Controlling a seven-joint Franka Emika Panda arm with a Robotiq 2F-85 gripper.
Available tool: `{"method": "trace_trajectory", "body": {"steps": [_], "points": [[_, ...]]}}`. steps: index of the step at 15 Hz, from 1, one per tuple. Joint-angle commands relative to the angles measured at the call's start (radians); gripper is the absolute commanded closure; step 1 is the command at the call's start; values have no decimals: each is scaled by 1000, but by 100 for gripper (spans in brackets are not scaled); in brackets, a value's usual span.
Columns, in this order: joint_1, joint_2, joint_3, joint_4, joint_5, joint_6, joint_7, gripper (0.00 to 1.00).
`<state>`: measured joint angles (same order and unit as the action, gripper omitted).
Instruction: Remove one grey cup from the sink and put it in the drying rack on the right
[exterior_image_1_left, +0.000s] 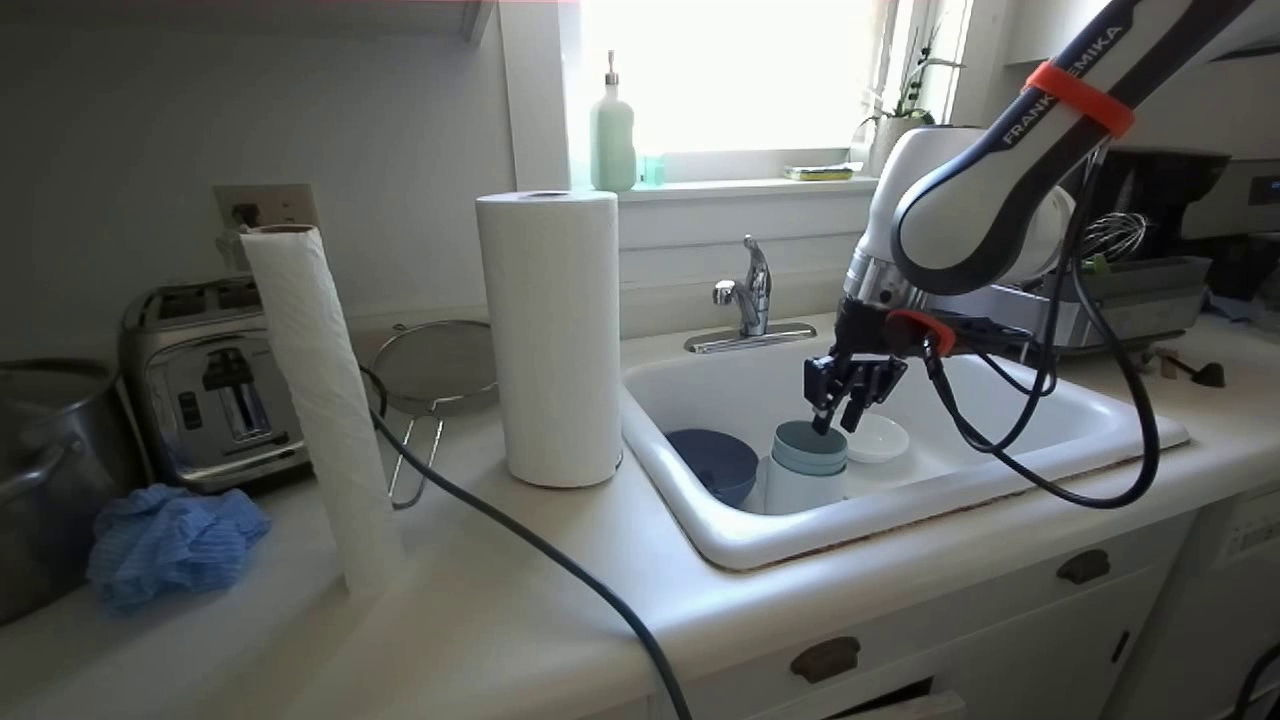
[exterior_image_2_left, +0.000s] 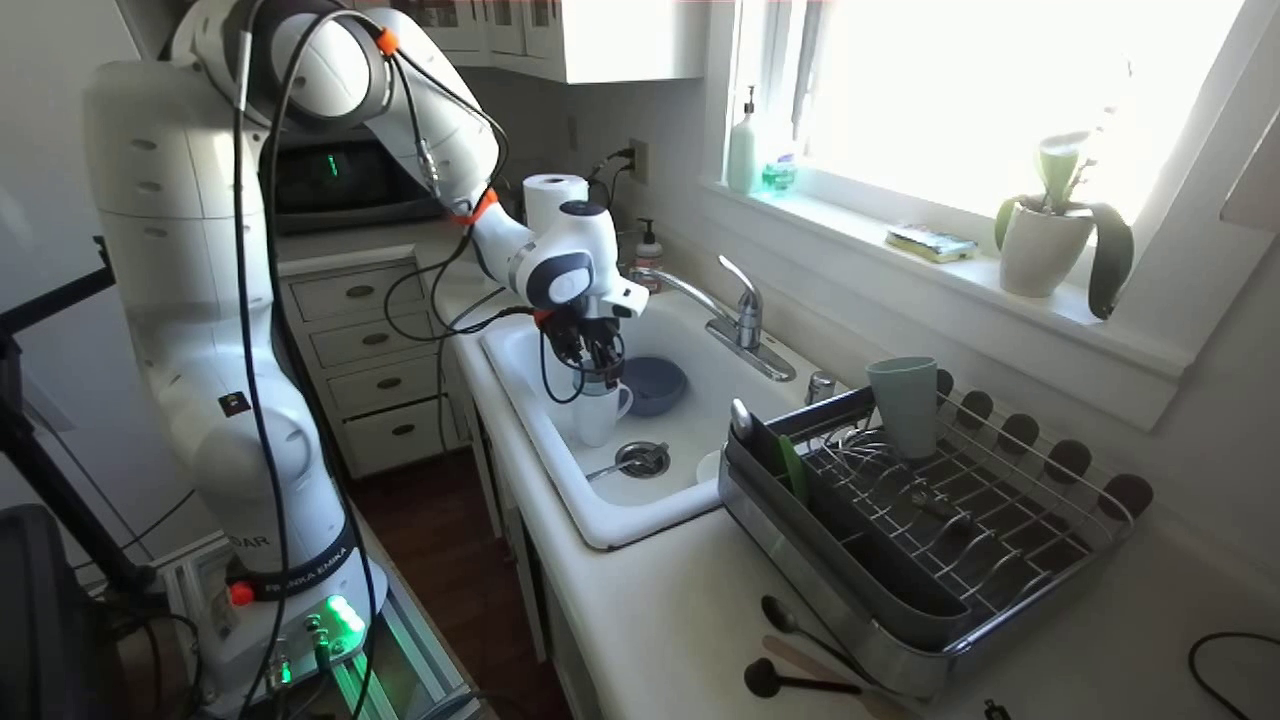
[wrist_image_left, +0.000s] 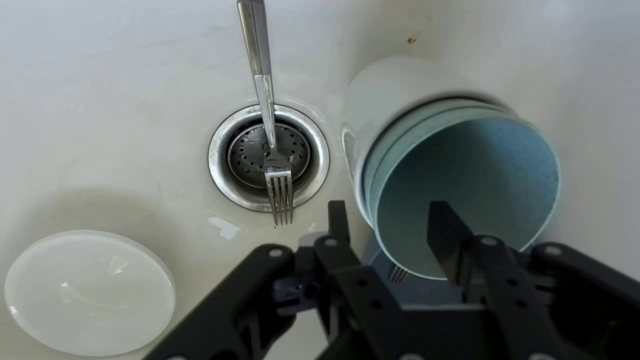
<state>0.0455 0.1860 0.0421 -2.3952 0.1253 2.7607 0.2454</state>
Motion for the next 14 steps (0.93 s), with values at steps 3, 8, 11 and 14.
{"method": "trace_trajectory", "body": {"steps": [3, 8, 11, 14], "points": [[0, 26, 16, 24, 62, -5, -11, 58], [2, 35, 10, 25, 55, -5, -2, 70], [4, 32, 9, 25, 51, -7, 1, 93], [11, 21, -3, 24, 25, -23, 19, 100]]}}
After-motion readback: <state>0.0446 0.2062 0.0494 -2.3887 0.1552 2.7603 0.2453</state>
